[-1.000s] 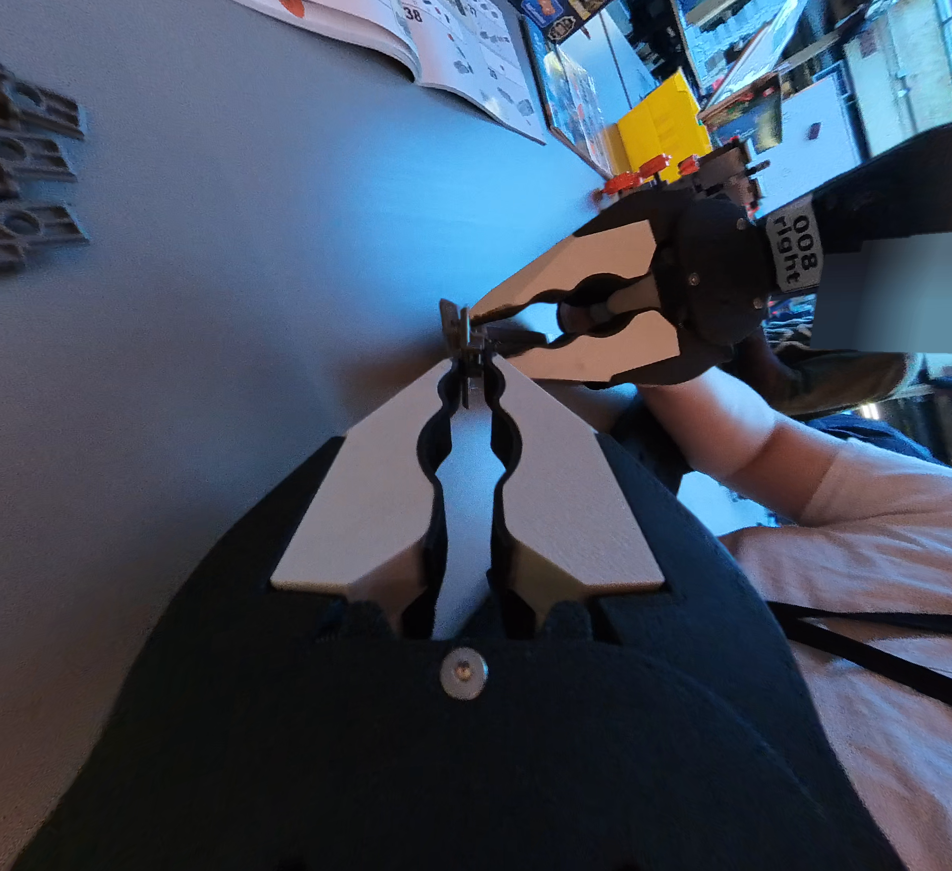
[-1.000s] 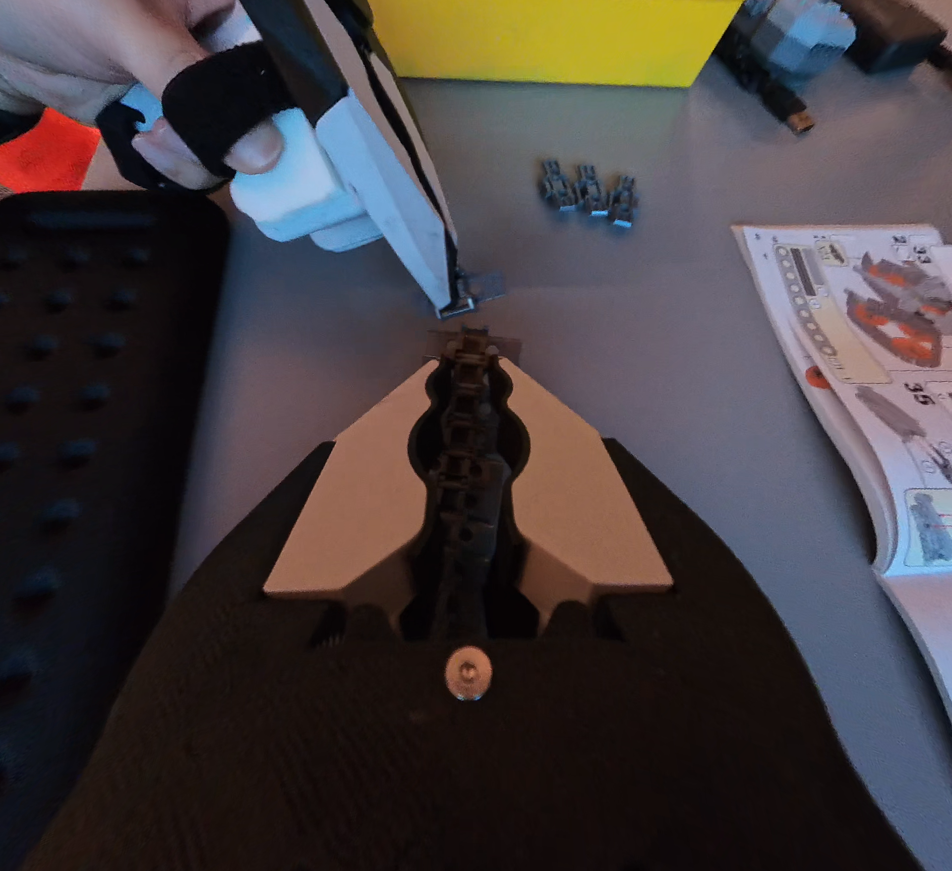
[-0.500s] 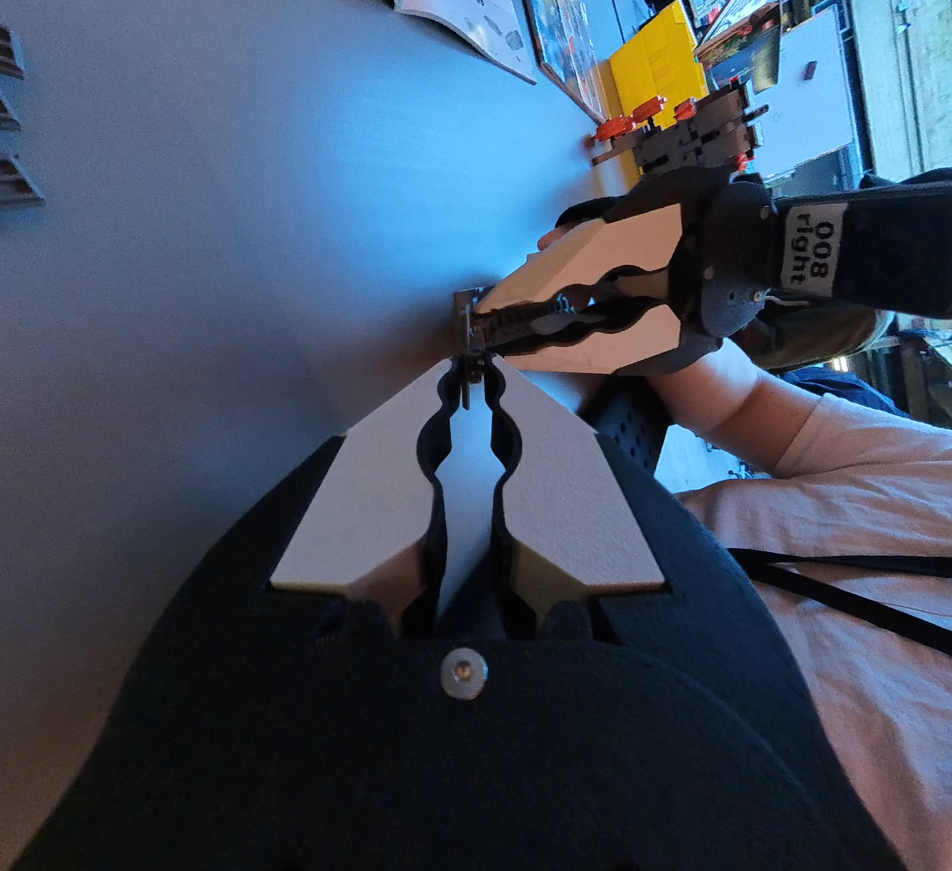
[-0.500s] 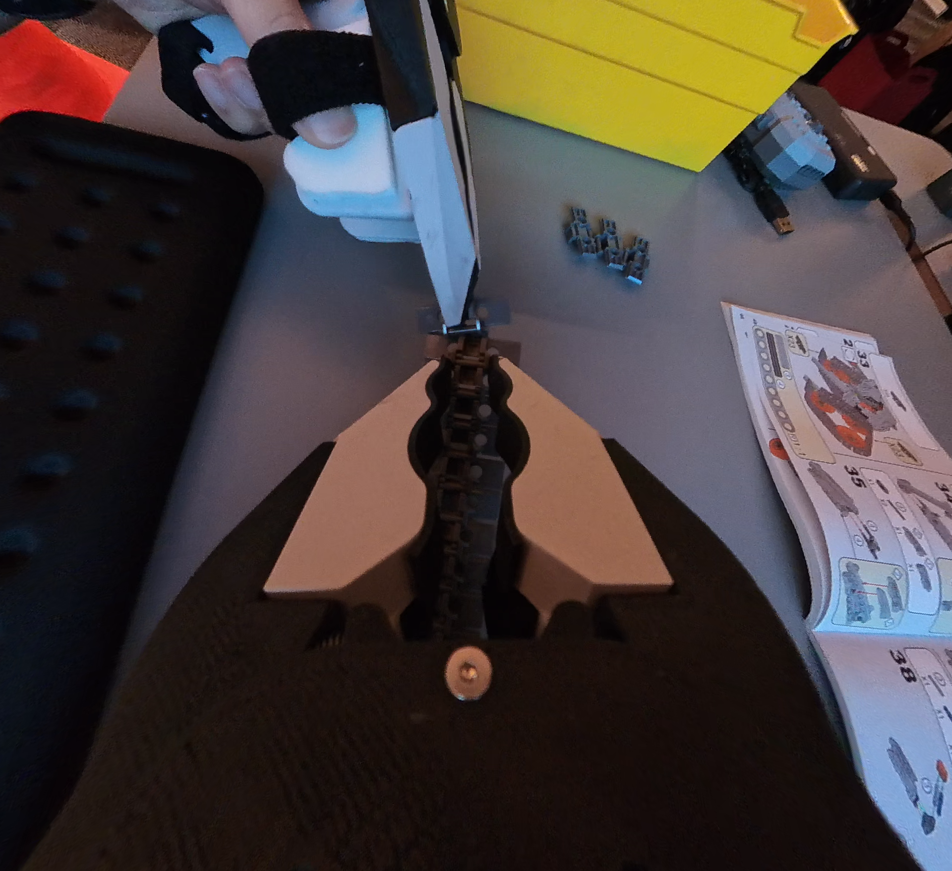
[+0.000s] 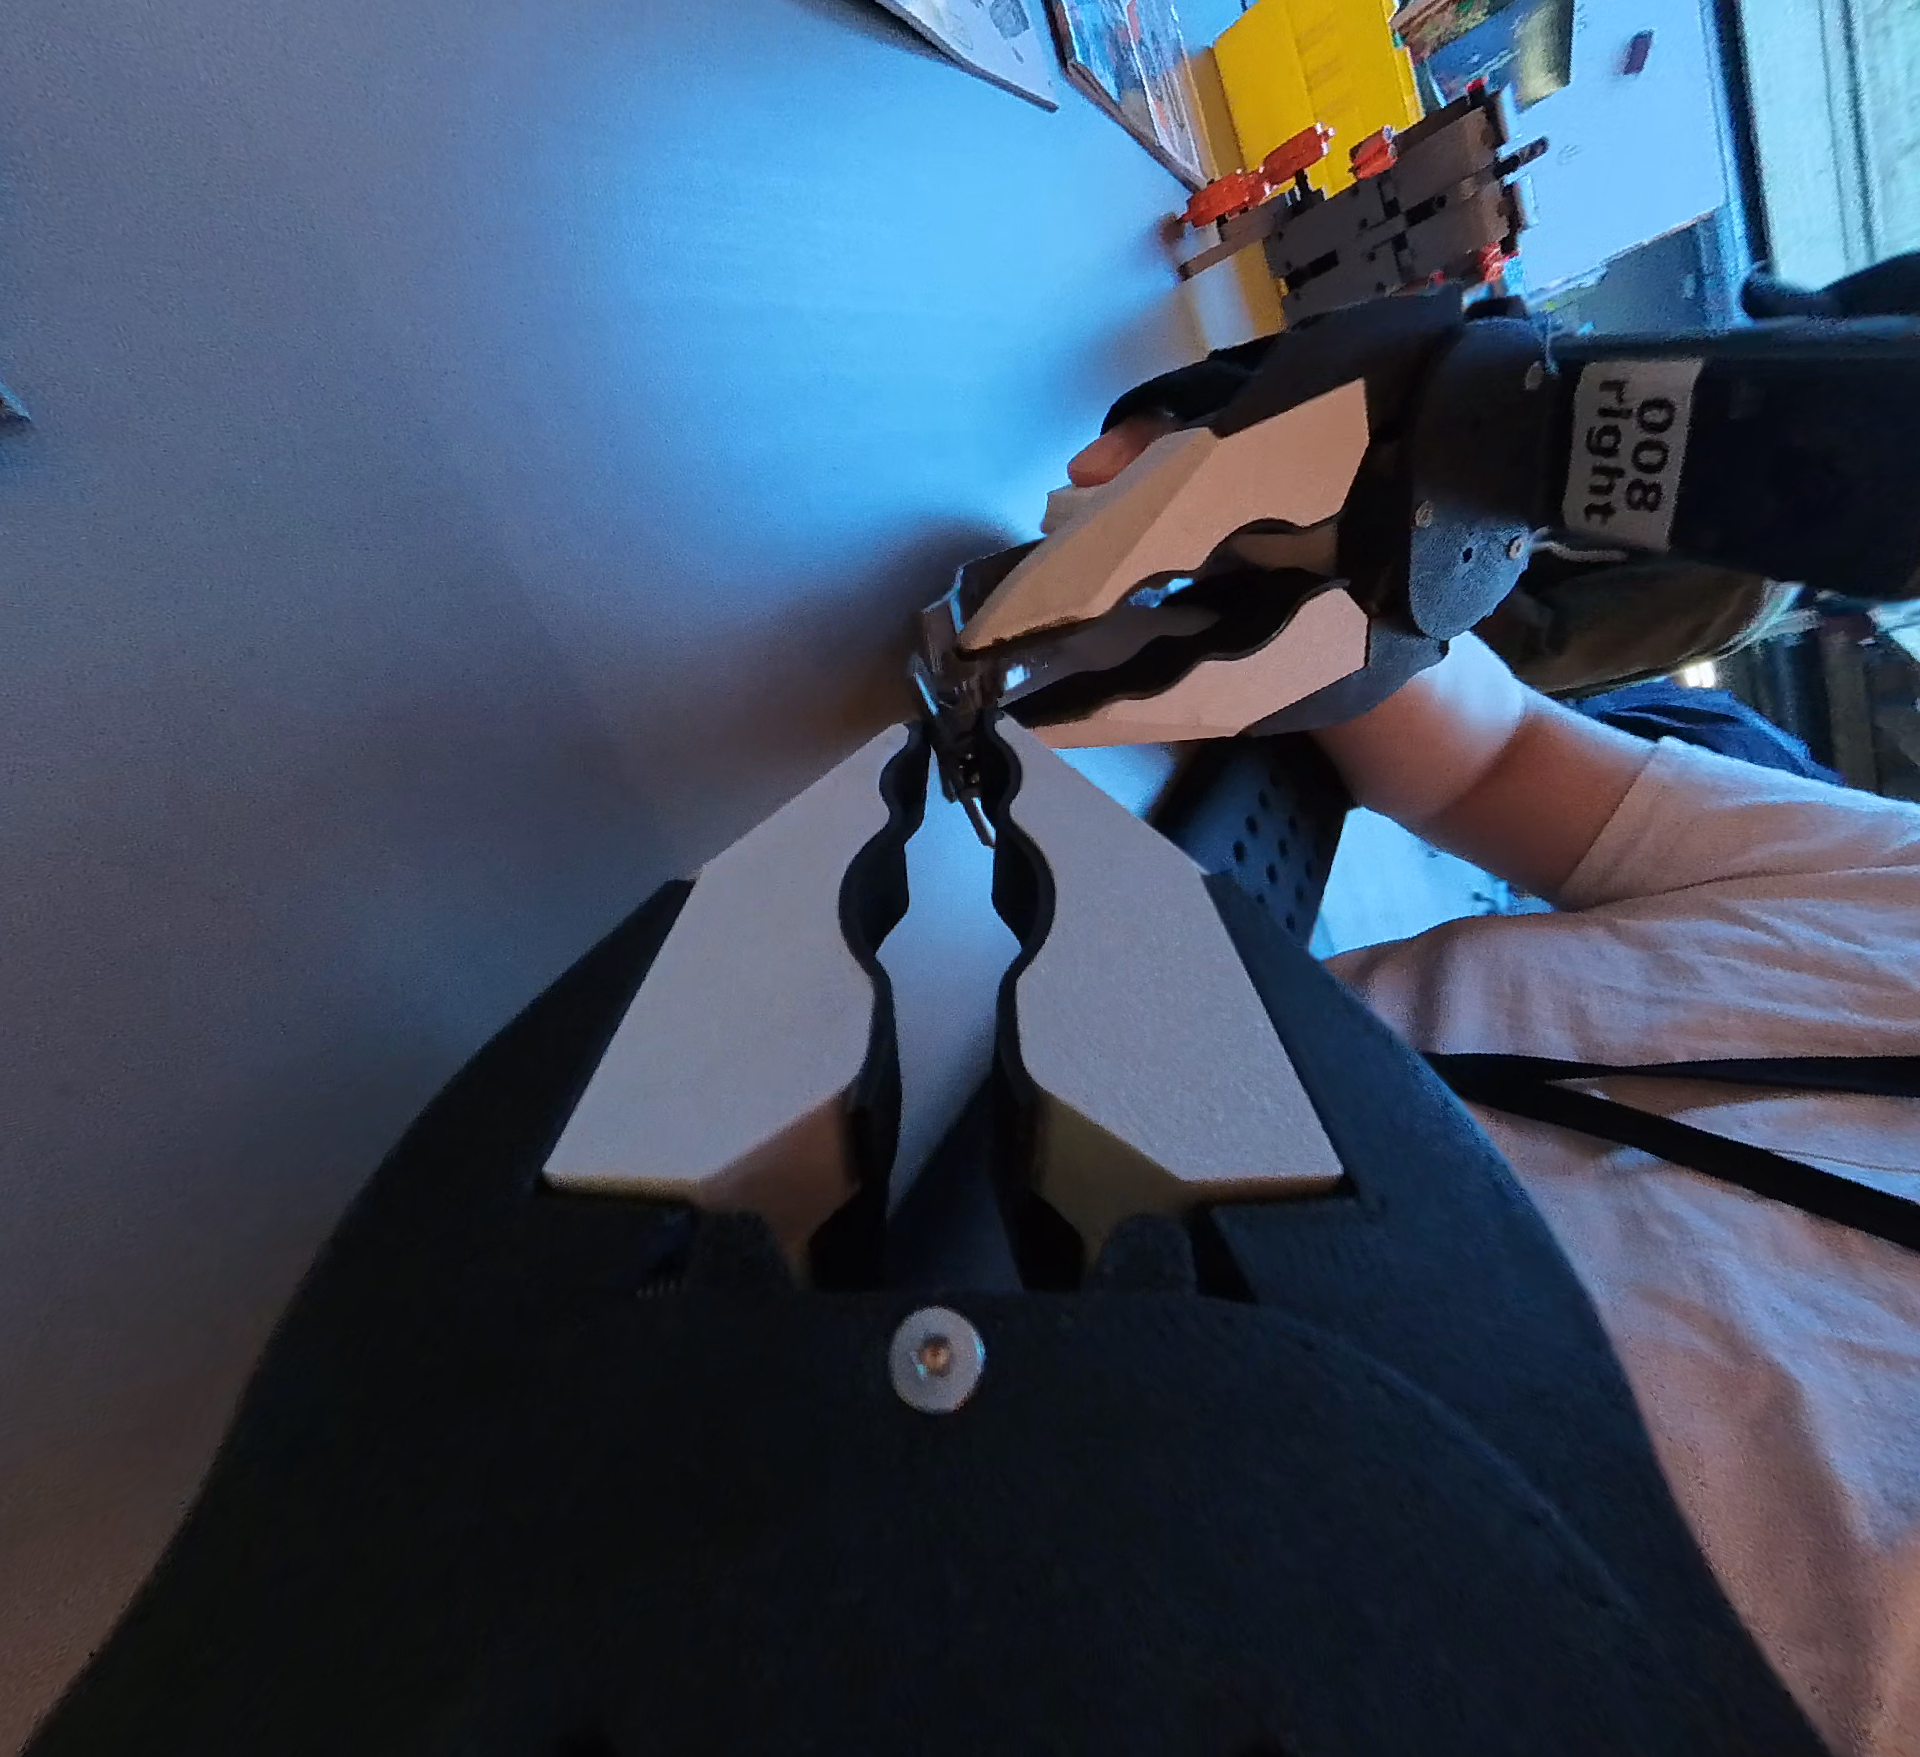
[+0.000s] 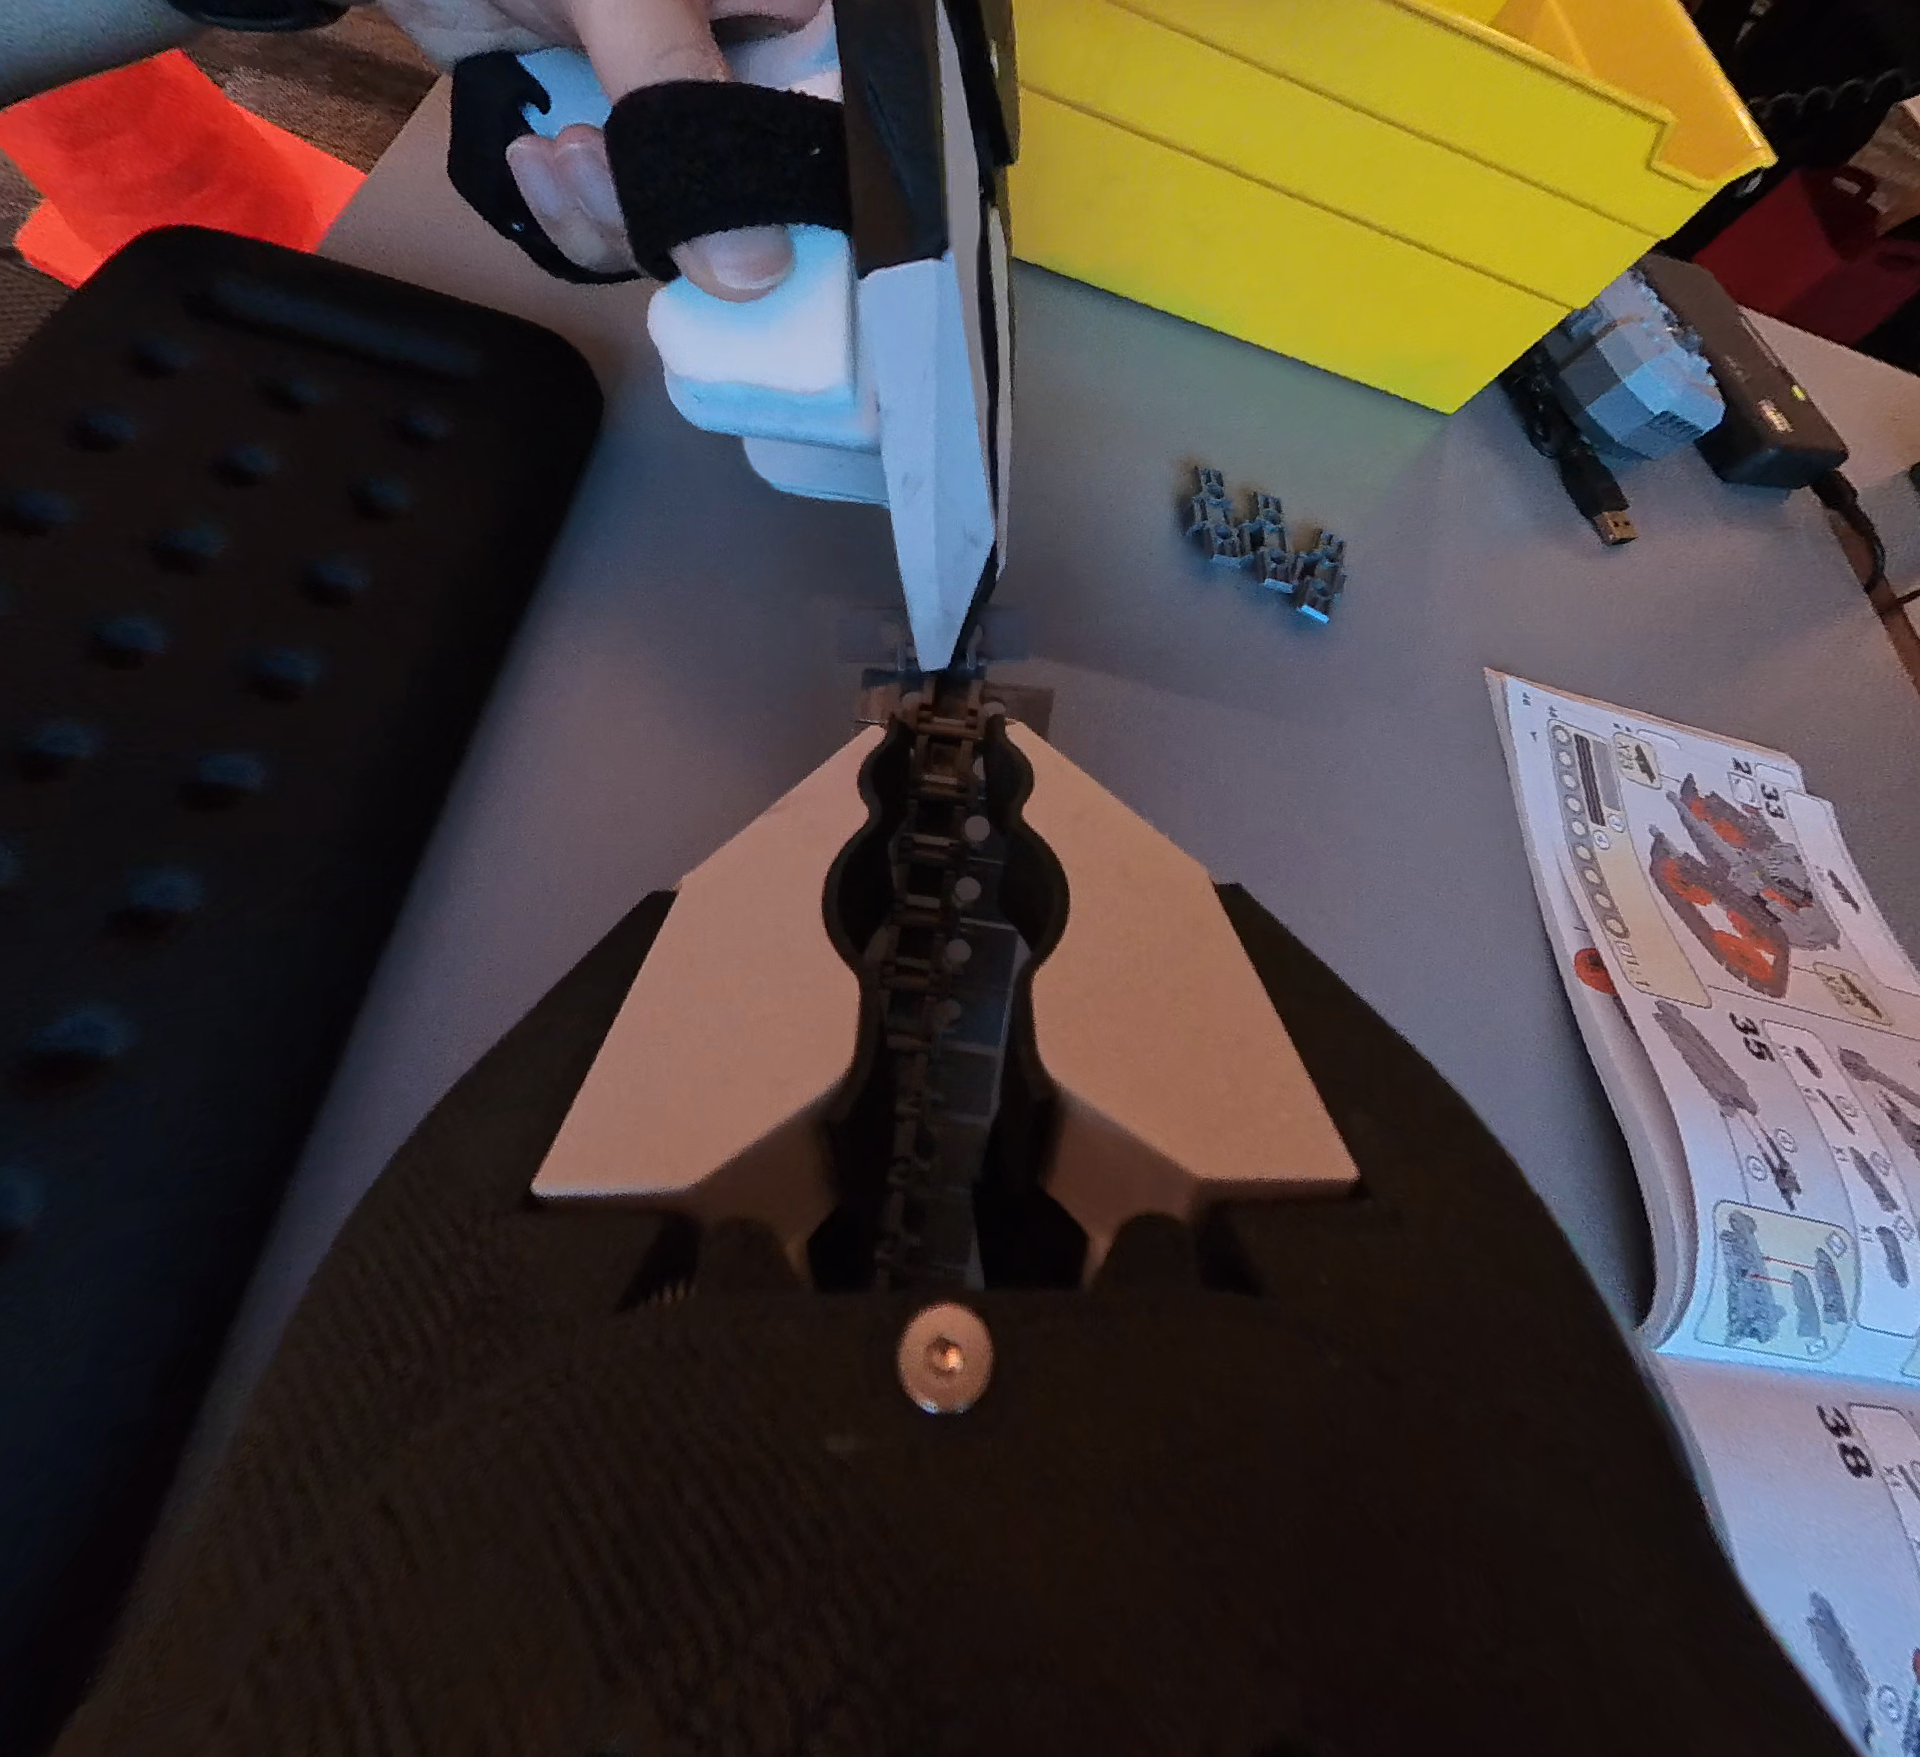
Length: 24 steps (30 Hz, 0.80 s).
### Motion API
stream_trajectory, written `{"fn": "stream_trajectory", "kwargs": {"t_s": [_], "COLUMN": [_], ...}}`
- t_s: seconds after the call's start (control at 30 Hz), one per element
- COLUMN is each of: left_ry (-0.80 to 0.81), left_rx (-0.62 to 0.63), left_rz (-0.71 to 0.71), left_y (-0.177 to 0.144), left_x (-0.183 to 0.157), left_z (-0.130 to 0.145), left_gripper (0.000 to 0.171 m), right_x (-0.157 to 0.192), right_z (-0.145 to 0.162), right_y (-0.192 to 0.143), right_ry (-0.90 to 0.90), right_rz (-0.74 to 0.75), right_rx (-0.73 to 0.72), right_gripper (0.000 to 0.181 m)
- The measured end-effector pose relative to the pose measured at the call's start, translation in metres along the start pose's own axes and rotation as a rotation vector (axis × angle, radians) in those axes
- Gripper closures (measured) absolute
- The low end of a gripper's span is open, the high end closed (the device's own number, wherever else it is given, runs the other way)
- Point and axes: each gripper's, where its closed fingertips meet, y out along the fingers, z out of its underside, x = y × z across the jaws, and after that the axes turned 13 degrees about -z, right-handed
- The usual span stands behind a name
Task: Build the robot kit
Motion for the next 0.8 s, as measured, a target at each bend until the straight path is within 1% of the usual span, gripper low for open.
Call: {"fn": "stream_trajectory", "kwargs": {"t_s": [0.07,0.2,0.23,0.3,0.4,0.57,0.73,0.8], "left_ry": [0.042,0.155,0.168,0.168,0.131,0.126,0.12,0.116], "left_rx": [-0.013,-0.091,-0.09,-0.059,-0.034,-0.025,0.06,0.069], "left_rz": [-0.019,-0.055,-0.066,-0.026,-0.005,0.024,0.038,0.064], "left_y": [-0.001,-0.006,-0.007,-0.007,-0.006,-0.007,-0.004,-0.004], "left_x": [0.0,-0.003,-0.002,-0.008,-0.006,-0.007,-0.009,-0.009], "left_z": [0.0,-0.008,-0.007,-0.003,0.0,0.001,0.009,0.007], "left_gripper": [0.165,0.165,0.165,0.165,0.165,0.164,0.164,0.165], "right_x": [0.0,0.0,0.001,0.003,0.005,0.008,0.013,0.012], "right_z": [0.001,0.002,0.0,-0.003,-0.005,-0.008,-0.009,-0.009], "right_y": [0.001,0.0,0.0,-0.001,0.0,-0.002,0.0,0.0], "right_ry": [0.025,0.057,0.051,0.04,0.016,-0.018,-0.067,-0.09], "right_rz": [-0.009,-0.026,-0.033,-0.035,-0.036,-0.048,-0.052,-0.037], "right_rx": [-0.003,-0.01,-0.022,-0.033,-0.032,-0.043,-0.036,-0.027], "right_gripper": [0.169,0.169,0.169,0.169,0.169,0.169,0.169,0.169]}}
